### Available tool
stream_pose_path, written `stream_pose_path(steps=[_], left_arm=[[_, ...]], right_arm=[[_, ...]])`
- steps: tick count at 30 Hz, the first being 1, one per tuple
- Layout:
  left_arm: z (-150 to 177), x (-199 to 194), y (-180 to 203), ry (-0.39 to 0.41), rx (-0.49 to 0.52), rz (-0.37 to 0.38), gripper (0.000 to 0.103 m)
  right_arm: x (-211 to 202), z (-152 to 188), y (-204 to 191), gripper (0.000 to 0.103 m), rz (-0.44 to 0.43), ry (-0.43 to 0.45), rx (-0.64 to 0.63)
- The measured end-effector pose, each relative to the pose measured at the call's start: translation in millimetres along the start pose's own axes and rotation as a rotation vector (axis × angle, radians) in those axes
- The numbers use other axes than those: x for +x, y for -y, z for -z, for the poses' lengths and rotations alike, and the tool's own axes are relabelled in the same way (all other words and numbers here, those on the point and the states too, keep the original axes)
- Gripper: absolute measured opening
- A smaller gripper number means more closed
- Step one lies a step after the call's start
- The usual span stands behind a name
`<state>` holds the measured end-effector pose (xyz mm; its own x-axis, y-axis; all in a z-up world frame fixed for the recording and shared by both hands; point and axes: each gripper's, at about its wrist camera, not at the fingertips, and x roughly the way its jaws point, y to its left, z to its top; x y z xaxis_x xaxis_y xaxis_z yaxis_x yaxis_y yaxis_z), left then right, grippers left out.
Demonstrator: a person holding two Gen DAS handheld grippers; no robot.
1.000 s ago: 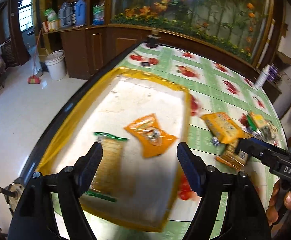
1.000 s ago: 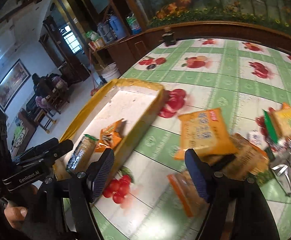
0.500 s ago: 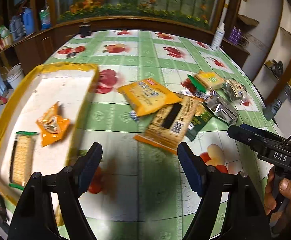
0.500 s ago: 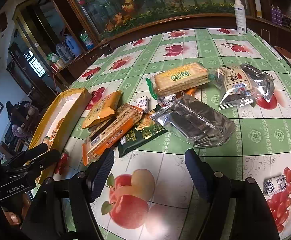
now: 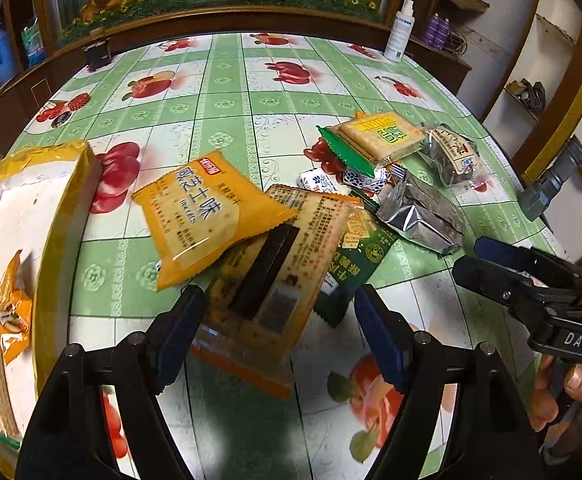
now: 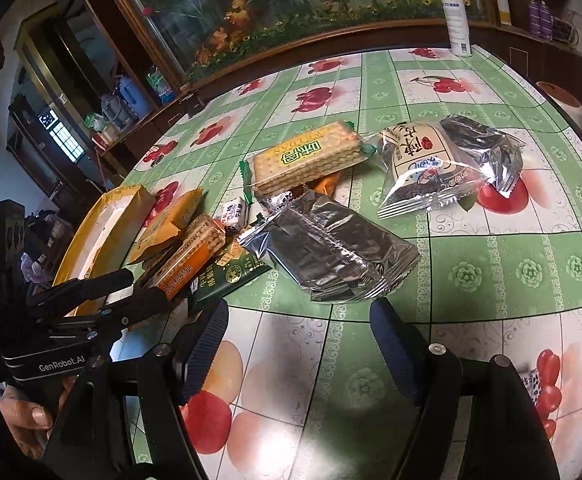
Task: Organize snacks
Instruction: 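Grasp the brown barcoded biscuit pack with the left tool while the right tool grasps the silver foil bag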
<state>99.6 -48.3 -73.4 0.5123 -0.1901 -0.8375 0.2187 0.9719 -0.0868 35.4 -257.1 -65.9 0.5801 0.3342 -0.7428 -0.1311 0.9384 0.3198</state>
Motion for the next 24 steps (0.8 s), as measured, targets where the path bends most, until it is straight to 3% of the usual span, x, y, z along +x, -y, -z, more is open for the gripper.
stream_pose_path(steps=[4, 9, 15, 19, 24], left_arm=[[-9.4, 9.8, 2.9, -0.018, 0.025, 0.004, 0.080], [-14.0, 29.6, 6.4, -0.073, 0.049, 0.075, 0.080], [-11.5, 29.6, 14.1, -0.044, 0.094, 0.064, 0.079], [-11.5, 23.2, 5.8, -0.031, 0.047, 0.104, 0.052], [-0.9, 16.5, 2.6, -0.023, 0.027, 0.097, 0.052]], right_arm=[[8.8, -14.0, -2.9, 0.075, 0.023, -0.006, -0.081], [26.9, -33.9, -4.5, 0.075, 0.041, -0.037, -0.166], [44.2, -40.6, -1.4, 0.074, 0.060, -0.060, -0.223], [44.3, -35.3, 2.0, 0.069, 0.054, -0.072, -0.216], [34.4, -29.1, 6.6, 0.061, 0.035, -0.076, -0.173]])
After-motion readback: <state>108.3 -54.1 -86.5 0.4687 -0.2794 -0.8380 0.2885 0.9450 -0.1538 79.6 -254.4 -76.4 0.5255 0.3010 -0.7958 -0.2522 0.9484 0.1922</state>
